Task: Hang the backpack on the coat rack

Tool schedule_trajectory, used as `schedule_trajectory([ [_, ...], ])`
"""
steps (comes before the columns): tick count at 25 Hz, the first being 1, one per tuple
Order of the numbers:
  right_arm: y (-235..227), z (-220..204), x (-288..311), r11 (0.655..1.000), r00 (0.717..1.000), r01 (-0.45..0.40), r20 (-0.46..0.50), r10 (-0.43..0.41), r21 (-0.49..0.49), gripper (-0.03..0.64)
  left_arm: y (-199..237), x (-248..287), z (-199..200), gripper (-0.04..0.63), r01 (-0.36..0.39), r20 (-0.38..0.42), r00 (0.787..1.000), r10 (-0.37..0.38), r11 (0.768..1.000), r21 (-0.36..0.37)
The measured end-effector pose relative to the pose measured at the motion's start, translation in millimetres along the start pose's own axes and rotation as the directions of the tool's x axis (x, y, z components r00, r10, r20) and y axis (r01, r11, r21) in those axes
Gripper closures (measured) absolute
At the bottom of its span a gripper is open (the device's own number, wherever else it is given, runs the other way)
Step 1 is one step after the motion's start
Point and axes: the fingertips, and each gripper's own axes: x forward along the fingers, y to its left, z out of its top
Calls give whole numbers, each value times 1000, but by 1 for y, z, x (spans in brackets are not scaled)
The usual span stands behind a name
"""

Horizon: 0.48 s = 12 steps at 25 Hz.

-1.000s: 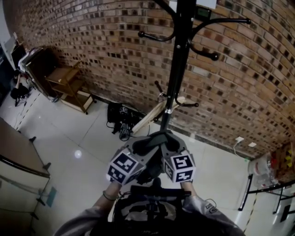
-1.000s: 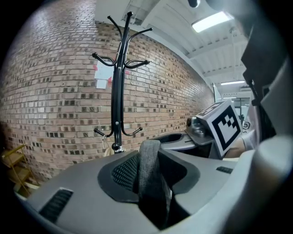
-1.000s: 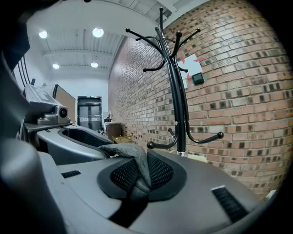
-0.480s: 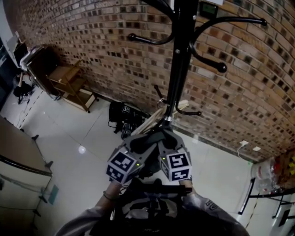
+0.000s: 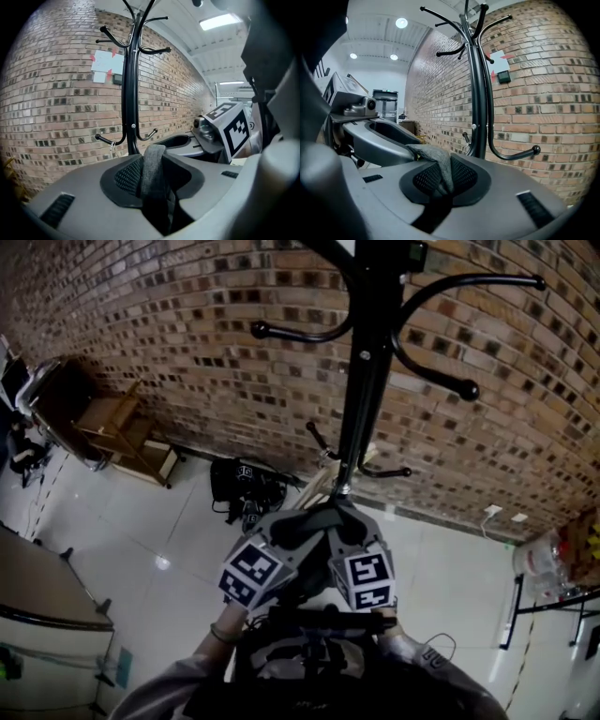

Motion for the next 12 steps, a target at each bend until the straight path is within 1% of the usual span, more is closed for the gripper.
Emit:
schedule_trajectory([
  [4,-8,-6,5,996,996,88,-27,-88,2,563,5,10,-4,456,116,-30,993,-115,992,46],
  [7,-11,-11,9,989,988,148,-49,-148,0,563,6,15,-8,454,224,-51,974,-221,973,57],
  [9,-14,-13,10,983,982,185,-49,-184,3,563,6,17,-8,453,304,-55,952,-301,951,54],
  [10,-16,-13,11,979,978,203,-48,-202,7,564,6,19,-9,453,345,-56,938,-343,937,49],
  [12,-19,-15,13,973,972,231,-50,-231,3,564,6,21,-12,451,433,-52,901,-432,901,28],
])
